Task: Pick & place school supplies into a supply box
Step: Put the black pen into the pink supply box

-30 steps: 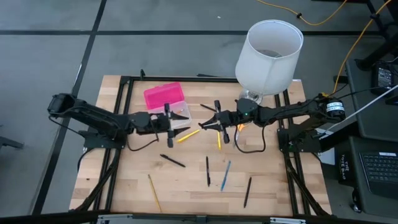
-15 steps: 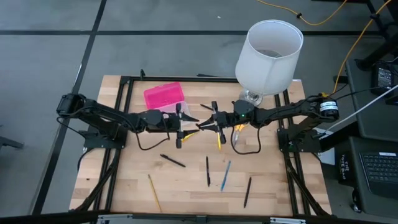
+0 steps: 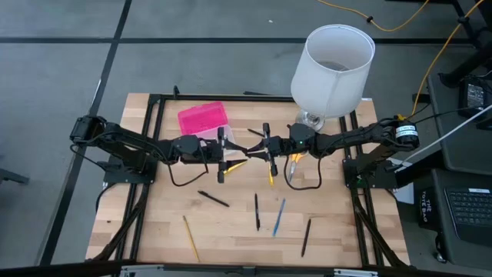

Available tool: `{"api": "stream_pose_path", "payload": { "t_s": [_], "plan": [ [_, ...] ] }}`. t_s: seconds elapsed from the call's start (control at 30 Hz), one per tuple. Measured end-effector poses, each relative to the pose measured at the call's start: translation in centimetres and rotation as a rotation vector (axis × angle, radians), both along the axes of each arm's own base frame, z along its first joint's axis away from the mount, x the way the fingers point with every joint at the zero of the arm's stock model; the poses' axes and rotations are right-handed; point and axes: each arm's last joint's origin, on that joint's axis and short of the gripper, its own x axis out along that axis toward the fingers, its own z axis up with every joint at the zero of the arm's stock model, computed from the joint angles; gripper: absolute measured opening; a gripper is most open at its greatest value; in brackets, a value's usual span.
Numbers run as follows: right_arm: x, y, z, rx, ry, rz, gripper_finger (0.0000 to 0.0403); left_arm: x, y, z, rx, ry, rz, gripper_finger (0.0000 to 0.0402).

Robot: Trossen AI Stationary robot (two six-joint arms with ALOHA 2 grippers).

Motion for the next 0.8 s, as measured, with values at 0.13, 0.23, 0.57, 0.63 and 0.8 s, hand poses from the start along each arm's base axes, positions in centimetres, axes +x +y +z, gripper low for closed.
{"api": "stream_pose_path", "payload": {
  "t_s": [0.13, 0.23, 0.57, 0.63, 0.8],
  "plan": [
    [0.0, 0.0, 0.01, 0.0, 0.0, 0.0, 0.0026, 0.0, -0.01, 0.13, 0.018, -0.011, -0.001, 0.014],
    [0.0, 0.02, 0.01, -0.001, -0.001, 0.003, 0.0026, 0.0, 0.0, 0.12, 0.018, -0.011, 0.0, 0.0119],
    [0.0, 0.07, -0.01, -0.053, -0.007, 0.019, 0.0026, -0.01, 0.04, 0.14, 0.019, -0.011, 0.015, 0.0017],
    [-0.01, 0.09, -0.01, -0.055, -0.008, 0.027, 0.0029, -0.02, 0.07, 0.14, 0.019, -0.011, 0.032, 0.0017],
    [0.01, 0.03, 0.07, -0.055, -0.014, 0.021, 0.0056, -0.03, 0.15, 0.16, 0.019, -0.013, 0.059, 0.0019]
  ]
}}
